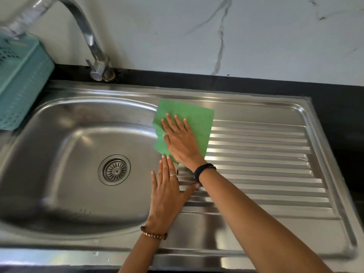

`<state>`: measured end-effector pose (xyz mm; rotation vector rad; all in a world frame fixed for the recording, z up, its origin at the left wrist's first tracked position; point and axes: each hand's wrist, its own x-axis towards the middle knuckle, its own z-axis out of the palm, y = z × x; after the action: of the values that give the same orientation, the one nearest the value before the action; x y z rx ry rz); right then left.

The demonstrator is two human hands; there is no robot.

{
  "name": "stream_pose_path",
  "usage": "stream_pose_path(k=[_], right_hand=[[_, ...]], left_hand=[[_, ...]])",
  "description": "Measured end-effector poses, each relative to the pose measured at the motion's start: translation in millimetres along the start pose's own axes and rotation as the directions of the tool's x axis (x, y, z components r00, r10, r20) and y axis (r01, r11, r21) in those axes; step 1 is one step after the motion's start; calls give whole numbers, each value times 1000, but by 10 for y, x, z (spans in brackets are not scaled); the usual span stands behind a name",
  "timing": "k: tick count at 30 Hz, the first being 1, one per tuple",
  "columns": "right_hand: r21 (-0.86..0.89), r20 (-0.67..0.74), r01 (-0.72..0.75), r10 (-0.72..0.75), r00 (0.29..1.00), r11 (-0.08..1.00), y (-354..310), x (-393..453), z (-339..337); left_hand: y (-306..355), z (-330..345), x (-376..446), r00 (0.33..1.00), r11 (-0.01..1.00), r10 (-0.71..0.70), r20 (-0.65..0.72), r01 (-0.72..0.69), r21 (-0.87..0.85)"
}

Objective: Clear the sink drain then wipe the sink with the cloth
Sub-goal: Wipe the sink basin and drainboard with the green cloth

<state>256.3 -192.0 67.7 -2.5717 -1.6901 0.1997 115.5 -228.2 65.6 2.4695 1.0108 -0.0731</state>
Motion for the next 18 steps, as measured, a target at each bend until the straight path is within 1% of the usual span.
stream_pose_path(k=[2,4,6,8,10,12,15,18], right_hand=[[-63,33,108,-106,994,992,-53,-1,21],[-87,47,173,-170,984,981,-49,-44,30],[-56,46,213,-211,976,975,0,-123,21],[8,30,222,-222,975,975,95,-229,12],[76,10,194,-196,981,978,228,-352,-2],[124,-18,126,-125,992,984,427,-487,-19],[142,-54,2,5,999,990,765,-704,-32],[144,-61,-70,79,995,987,1112,-934,-46]], left_hand=[[-39,-9,-57,1000,1000,-2,12,2,-31],[-54,-14,-97,1000,999,13,15,-12,-45],[-54,-16,-126,999,998,30,16,-29,-64],[-58,-19,-153,999,998,38,2,-38,-53],[-65,-26,-178,999,999,33,-17,-33,-20],[-8,-31,-206,999,999,43,-33,-43,24],[211,11,-229,993,994,109,-41,-107,37],[569,143,-249,984,982,178,-4,-178,61]])
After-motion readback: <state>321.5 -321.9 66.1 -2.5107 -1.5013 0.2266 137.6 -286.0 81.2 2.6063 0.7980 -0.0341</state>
